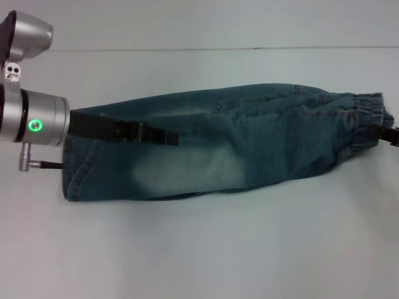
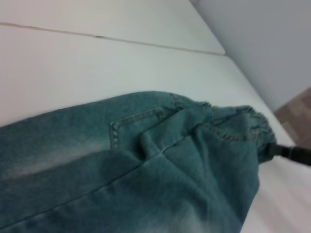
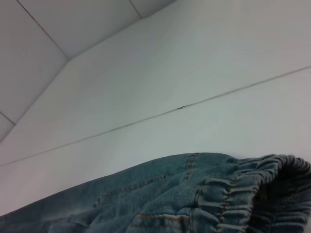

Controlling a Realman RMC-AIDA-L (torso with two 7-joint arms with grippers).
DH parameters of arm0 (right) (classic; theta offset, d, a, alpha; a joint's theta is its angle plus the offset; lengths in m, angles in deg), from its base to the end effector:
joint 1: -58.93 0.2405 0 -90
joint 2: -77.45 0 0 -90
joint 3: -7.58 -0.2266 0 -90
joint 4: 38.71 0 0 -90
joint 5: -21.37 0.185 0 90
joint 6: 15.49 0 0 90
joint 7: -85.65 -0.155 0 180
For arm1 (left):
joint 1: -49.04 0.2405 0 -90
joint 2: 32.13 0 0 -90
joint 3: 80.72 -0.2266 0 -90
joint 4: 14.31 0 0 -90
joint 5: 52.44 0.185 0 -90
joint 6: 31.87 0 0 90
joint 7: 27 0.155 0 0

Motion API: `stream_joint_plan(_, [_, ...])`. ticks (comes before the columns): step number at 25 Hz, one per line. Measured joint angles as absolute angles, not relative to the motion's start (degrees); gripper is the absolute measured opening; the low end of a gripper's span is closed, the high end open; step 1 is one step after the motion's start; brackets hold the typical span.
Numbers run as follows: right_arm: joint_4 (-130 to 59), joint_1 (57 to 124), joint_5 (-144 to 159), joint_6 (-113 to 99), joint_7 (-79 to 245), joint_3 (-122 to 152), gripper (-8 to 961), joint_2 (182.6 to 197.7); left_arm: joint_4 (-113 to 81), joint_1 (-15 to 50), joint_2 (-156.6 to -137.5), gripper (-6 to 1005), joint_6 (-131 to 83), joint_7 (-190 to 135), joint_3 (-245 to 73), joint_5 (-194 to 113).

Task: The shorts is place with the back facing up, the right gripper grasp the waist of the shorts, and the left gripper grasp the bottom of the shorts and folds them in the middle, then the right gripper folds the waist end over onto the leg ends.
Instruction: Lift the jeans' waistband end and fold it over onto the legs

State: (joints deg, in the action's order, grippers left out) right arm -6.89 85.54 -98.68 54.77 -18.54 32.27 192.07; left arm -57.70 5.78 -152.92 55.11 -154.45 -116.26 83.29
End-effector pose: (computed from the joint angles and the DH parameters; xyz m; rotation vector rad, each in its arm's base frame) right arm 0.3179 0.3171 0.0502 -2.0240 1.4181 0.6417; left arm -0.1886 0.3398 -0.0038 -2.5857 -1.4962 -0.3983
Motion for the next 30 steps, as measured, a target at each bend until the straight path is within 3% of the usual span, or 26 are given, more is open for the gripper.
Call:
stream_joint_plan(4, [-6.89, 85.87, -98.66, 54.98, -18.55, 32.28, 39, 192.11, -57.54, 6.20, -153.61, 397, 55.45, -155.29, -116.27, 81.08])
stream_joint_plan(10, [-6.89, 86.47, -98.61, 55.36, -18.58, 32.28, 41, 192.14, -57.46, 6.45, -155.63, 185, 53.56, -154.67, -116.95, 79.53])
stream_joint_plan(18, [-6.23, 87.23, -98.59, 57.20, -19.19, 32.09, 44, 191.99, -51.87, 5.86, -156.44, 45, 40.96, -153.82, -128.61, 73.56])
stream_joint_plan(30, [-3.80, 88.39, -96.73, 61.11, -20.46, 32.27, 48, 191.82, -47.74, 2.92, -156.56, 48, 30.77, -154.13, -139.17, 71.50])
